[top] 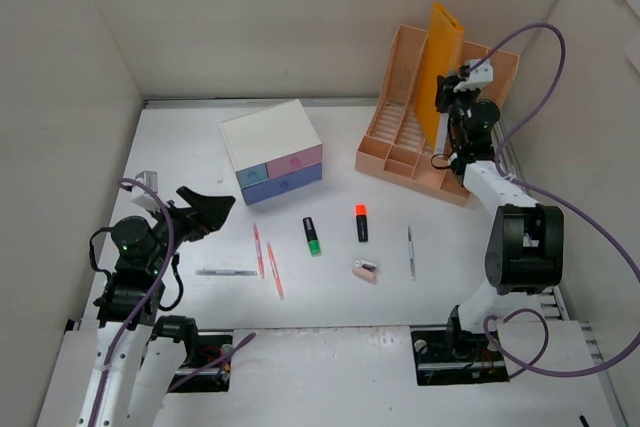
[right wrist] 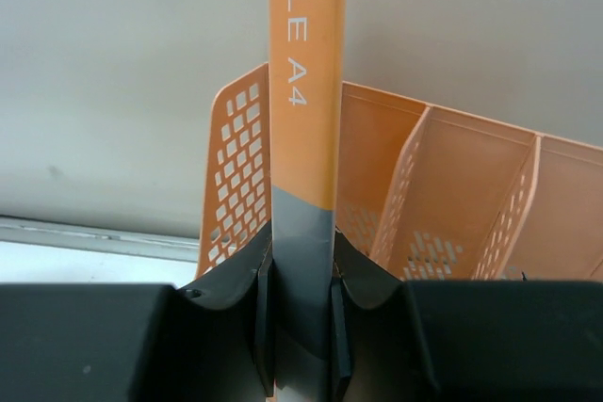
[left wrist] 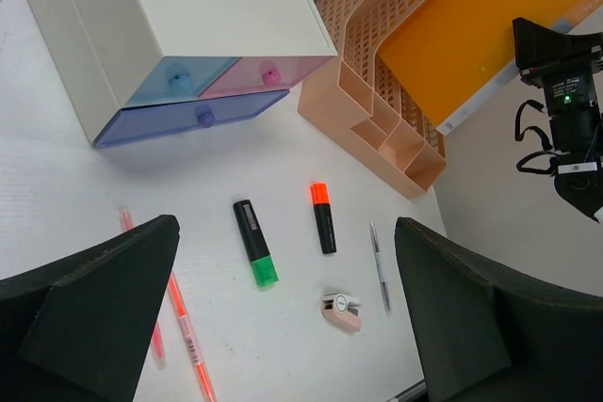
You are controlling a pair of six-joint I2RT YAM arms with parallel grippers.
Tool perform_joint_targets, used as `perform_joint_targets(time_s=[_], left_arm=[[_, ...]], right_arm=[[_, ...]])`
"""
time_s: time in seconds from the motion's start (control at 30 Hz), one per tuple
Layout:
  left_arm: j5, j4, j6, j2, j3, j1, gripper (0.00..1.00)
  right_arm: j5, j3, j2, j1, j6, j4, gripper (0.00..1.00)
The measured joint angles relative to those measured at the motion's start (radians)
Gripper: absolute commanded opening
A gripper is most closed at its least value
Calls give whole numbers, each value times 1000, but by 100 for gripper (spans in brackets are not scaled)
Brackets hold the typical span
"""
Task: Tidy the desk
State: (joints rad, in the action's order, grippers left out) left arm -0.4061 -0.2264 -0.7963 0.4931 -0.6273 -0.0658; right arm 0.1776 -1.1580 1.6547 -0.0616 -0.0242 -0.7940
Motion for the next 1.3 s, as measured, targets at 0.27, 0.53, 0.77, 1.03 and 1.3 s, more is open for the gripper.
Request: perform_joint_targets(time_s=[0.27, 0.53, 0.77, 1.03, 1.3], left_arm=[[-9, 0, 0, 0, 3, 0, 95], [-13, 5, 0, 0, 18, 0, 95], [-15, 8, 0, 3, 21, 0, 95], [-16, 16, -1, 4, 35, 0, 95], [-23, 27, -1, 8, 36, 0, 95]], right_arm=[[-4, 22, 0, -18, -38, -42, 0], [-64, 40, 0, 43, -32, -122, 0], [-121, 71, 0, 74, -25, -193, 0], [-177, 168, 20, 113, 13, -354, 0], [-208, 166, 130, 142, 78, -465, 0]])
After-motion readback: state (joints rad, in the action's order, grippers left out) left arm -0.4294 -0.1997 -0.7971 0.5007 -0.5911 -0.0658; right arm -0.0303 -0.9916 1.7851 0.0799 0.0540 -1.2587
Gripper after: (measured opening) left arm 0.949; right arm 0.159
